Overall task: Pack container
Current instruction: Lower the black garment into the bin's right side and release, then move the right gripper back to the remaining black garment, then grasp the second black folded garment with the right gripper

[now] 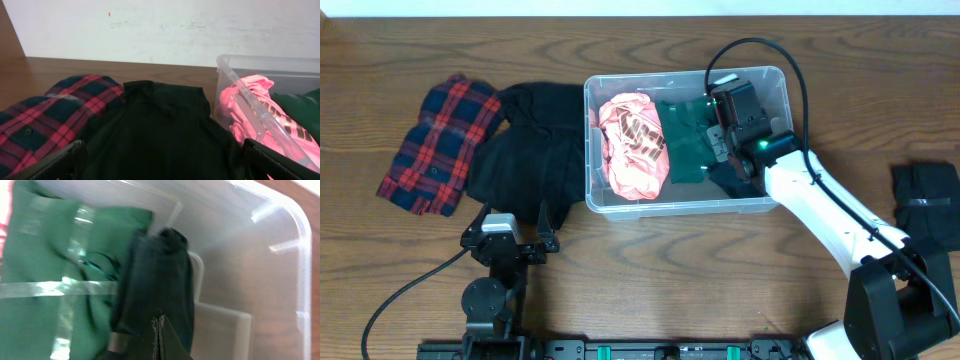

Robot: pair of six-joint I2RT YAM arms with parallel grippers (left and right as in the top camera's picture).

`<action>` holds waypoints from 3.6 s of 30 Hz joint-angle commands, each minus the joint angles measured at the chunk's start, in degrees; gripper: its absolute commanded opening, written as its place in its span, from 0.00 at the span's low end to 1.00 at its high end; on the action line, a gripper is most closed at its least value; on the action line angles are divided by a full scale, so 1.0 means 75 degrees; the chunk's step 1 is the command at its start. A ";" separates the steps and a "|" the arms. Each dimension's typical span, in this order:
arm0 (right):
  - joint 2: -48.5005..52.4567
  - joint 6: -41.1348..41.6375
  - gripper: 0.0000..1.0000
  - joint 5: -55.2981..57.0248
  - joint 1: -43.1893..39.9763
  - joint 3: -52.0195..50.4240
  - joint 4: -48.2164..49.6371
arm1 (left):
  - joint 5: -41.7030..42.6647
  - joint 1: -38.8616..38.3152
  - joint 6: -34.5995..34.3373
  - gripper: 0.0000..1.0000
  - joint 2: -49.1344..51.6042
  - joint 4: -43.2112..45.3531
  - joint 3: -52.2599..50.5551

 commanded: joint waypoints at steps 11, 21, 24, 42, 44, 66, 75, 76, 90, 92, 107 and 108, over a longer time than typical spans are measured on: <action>0.0219 0.1262 0.01 -0.1128 -0.0251 0.0114 -0.0463 | -0.0184 -0.0044 -0.0122 0.98 -0.0035 -0.0254 -0.0160; 0.1332 0.1521 0.01 -0.1612 -0.0242 0.0114 -0.0743 | -0.0184 -0.0044 -0.0122 0.98 -0.0035 -0.0254 -0.0160; 0.1512 0.1518 0.01 -0.1612 -0.0227 0.0114 -0.0717 | -0.0184 -0.0044 -0.0122 0.98 -0.0035 -0.0254 -0.0160; -0.0638 0.0970 0.11 -0.1545 -0.0702 0.0959 -0.0615 | -0.0184 -0.0044 -0.0122 0.98 -0.0035 -0.0254 -0.0160; -0.1049 0.0973 0.12 -0.1542 -0.0991 0.0988 -0.0685 | -0.0184 -0.0044 -0.0119 0.98 -0.0035 -0.0254 -0.0160; -0.1043 0.2090 0.51 -0.0175 -0.6773 0.0268 -0.2457 | -0.0184 -0.0044 -0.0122 0.98 -0.0035 -0.0254 -0.0160; 0.0580 0.1055 0.95 -0.0169 -0.7408 0.0265 -0.2404 | -0.0184 -0.0044 -0.0122 0.98 -0.0035 -0.0254 -0.0160; 0.0784 0.0921 0.97 -0.0169 -0.7423 0.0265 -0.2358 | -0.0184 -0.0044 -0.0122 0.98 -0.0035 -0.0254 -0.0160; 0.2626 0.0198 0.93 -0.1134 -0.7423 0.0265 -0.1868 | -0.0184 -0.0044 -0.0122 0.98 -0.0035 -0.0254 -0.0160; 0.2611 0.0198 0.78 -0.1373 -0.7423 0.0265 -0.1865 | -0.0184 -0.0044 -0.0122 0.98 -0.0035 -0.0254 -0.0160; 0.1600 0.0152 0.01 -0.2841 -0.6610 0.0962 -0.1886 | -0.0184 -0.0044 -0.0122 0.98 -0.0035 -0.0254 -0.0160; 0.1381 0.0032 0.01 -0.2975 -0.6414 0.1099 -0.1868 | -0.0184 -0.0044 -0.0122 0.98 -0.0035 -0.0254 -0.0160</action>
